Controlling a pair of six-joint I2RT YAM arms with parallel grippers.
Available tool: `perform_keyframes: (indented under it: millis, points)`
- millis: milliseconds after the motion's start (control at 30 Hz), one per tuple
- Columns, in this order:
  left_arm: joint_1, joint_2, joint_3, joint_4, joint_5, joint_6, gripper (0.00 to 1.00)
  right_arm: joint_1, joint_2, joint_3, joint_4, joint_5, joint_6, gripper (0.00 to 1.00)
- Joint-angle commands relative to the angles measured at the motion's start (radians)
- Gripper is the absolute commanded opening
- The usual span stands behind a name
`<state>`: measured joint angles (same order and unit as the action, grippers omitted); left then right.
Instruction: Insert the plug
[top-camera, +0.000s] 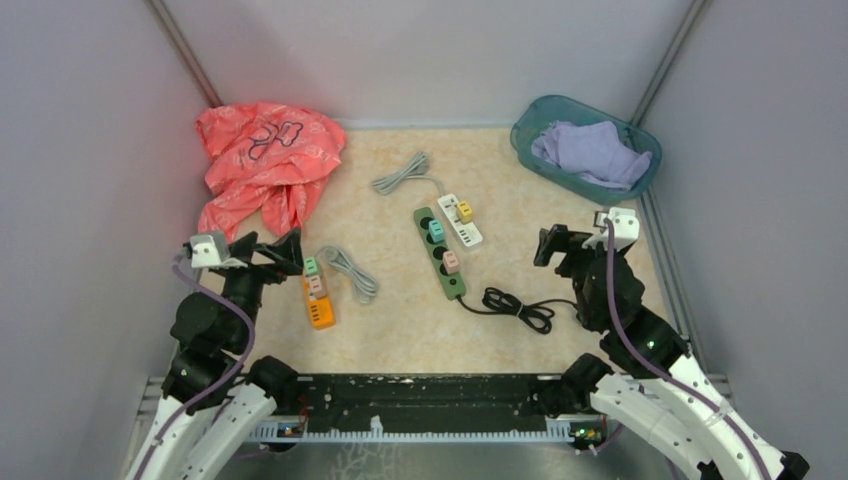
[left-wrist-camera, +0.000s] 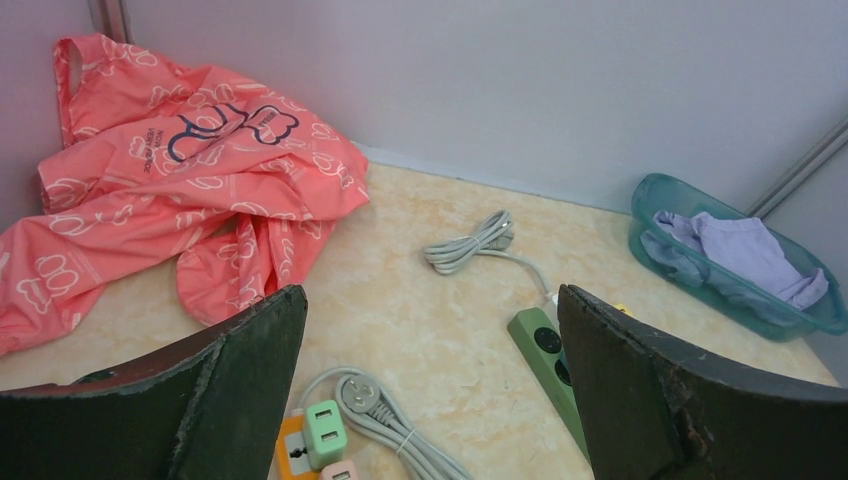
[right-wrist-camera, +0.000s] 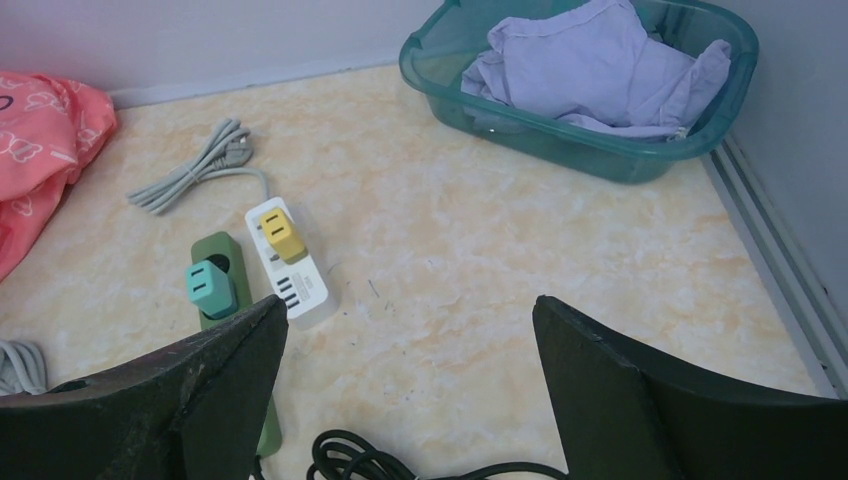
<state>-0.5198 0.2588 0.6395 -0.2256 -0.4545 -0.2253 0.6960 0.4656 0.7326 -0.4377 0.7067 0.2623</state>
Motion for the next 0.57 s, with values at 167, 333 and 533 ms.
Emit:
perform_keyframes:
  millis: [167,333,533]
  points:
    - [0.012,0.005,-0.012,0.0,0.002,0.04,1.0,-0.004,-0.007,-0.007,0.052,0.014,-0.008,0.92]
    - [0.023,0.006,-0.021,0.01,-0.014,0.037,1.0,-0.004,-0.007,-0.014,0.061,0.022,-0.008,0.92]
    - [0.039,0.02,-0.018,-0.001,0.003,0.036,1.0,-0.004,-0.005,-0.011,0.062,0.025,-0.011,0.92]
